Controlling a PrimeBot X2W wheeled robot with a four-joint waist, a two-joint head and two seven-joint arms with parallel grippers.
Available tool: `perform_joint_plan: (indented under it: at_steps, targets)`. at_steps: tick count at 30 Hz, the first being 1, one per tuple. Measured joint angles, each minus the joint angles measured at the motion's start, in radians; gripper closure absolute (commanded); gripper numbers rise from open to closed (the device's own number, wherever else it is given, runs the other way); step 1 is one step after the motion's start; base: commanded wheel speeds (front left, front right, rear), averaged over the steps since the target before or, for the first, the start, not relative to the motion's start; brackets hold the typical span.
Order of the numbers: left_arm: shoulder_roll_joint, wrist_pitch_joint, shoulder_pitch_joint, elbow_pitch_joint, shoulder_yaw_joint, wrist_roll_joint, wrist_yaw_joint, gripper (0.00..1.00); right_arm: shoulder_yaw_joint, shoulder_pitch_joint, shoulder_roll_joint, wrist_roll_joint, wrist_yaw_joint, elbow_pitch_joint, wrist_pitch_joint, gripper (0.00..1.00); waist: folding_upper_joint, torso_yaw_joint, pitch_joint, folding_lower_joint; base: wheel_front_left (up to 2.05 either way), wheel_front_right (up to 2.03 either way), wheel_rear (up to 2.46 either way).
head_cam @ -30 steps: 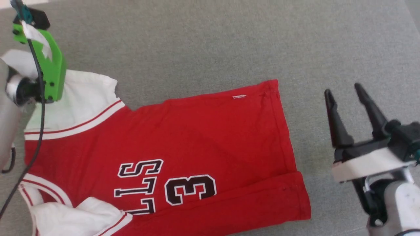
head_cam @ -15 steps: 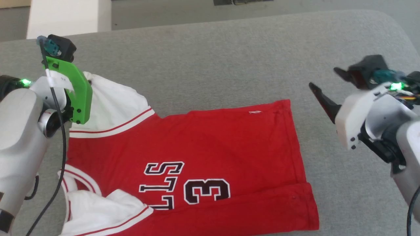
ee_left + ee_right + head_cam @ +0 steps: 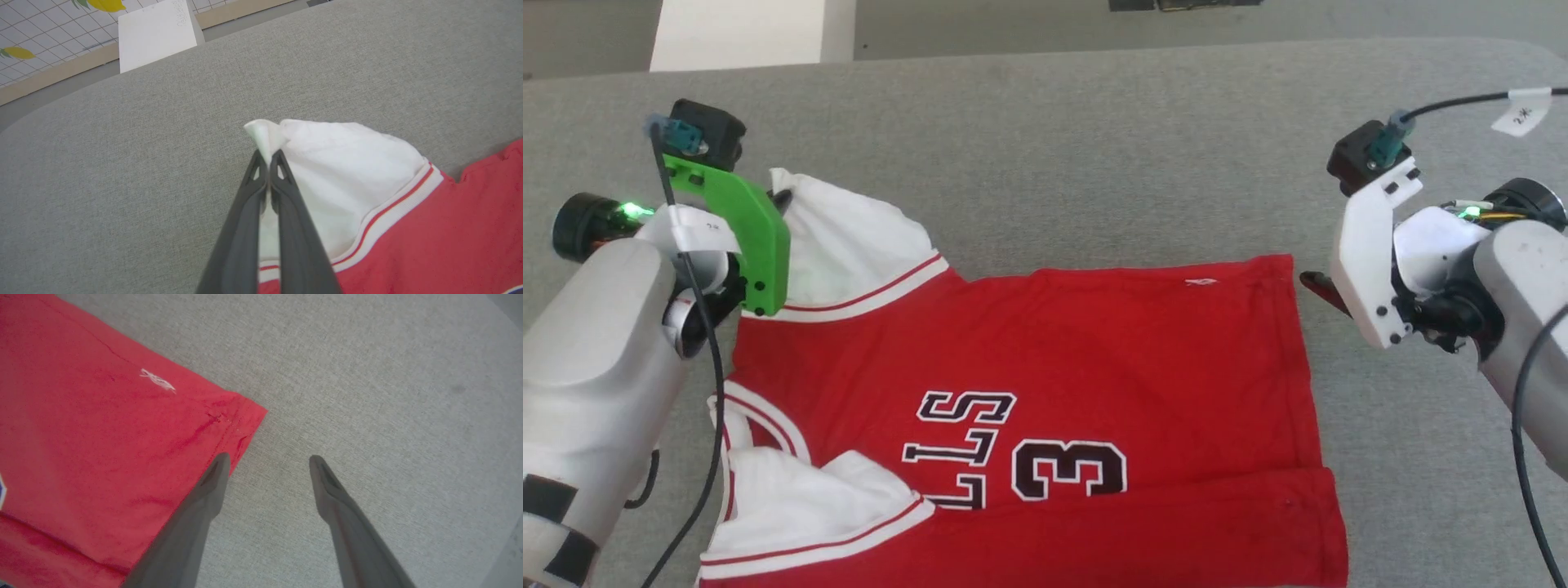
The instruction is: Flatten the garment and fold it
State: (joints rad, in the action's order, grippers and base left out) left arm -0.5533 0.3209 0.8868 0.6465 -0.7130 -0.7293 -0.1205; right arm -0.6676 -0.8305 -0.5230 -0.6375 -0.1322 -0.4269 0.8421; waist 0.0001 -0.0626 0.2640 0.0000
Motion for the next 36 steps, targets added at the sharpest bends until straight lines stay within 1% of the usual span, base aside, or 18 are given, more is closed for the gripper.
perform_joint_plan:
  at_steps: [4,8,14,17,18,19,29,36]
  targets:
    - [0.013,-0.037,0.001,-0.001,0.001,0.007,0.004,1.00,-0.011,-0.030,0.032,-0.029,0.000,-0.079,0.001,0.00,0.0000,0.018,0.019,0.0000,0.00,0.00,0.00]
    - [0.029,-0.072,0.001,0.001,0.001,0.007,0.007,1.00,-0.045,-0.035,0.058,-0.035,0.000,-0.152,-0.026,0.00,0.0000,0.039,0.040,0.0000,0.00,0.00,0.00]
    - [0.040,-0.128,0.001,0.004,0.002,0.007,0.007,1.00,-0.079,-0.035,0.072,-0.051,0.000,-0.217,-0.095,0.00,0.0000,0.064,0.062,0.0000,0.00,0.00,0.00]
    - [0.042,-0.158,-0.004,0.001,0.005,0.008,0.016,1.00,-0.092,-0.035,0.072,-0.060,0.000,-0.230,-0.128,0.00,0.0000,0.069,0.067,0.0000,0.00,0.00,0.00]
    - [0.042,-0.172,-0.011,-0.002,0.009,0.007,0.020,1.00,-0.098,-0.035,0.072,-0.063,0.000,-0.232,-0.141,0.58,0.0000,0.068,0.066,0.0000,0.00,0.00,0.00]
    - [0.042,-0.184,-0.021,-0.006,0.011,0.007,0.026,1.00,-0.104,-0.035,0.071,-0.067,0.000,-0.236,-0.160,1.00,0.0000,0.067,0.065,0.0000,0.00,0.00,0.00]
    - [0.040,-0.240,-0.116,-0.021,0.019,-0.003,0.062,1.00,-0.124,-0.027,0.089,-0.098,0.000,-0.278,-0.326,1.00,0.0000,0.055,0.026,0.0000,0.00,0.00,0.00]
    - [0.027,-0.289,-0.207,-0.052,0.024,-0.006,0.101,1.00,-0.123,0.023,0.078,-0.105,0.000,-0.235,-0.450,1.00,0.0000,0.046,-0.039,0.0000,0.00,0.00,0.00]
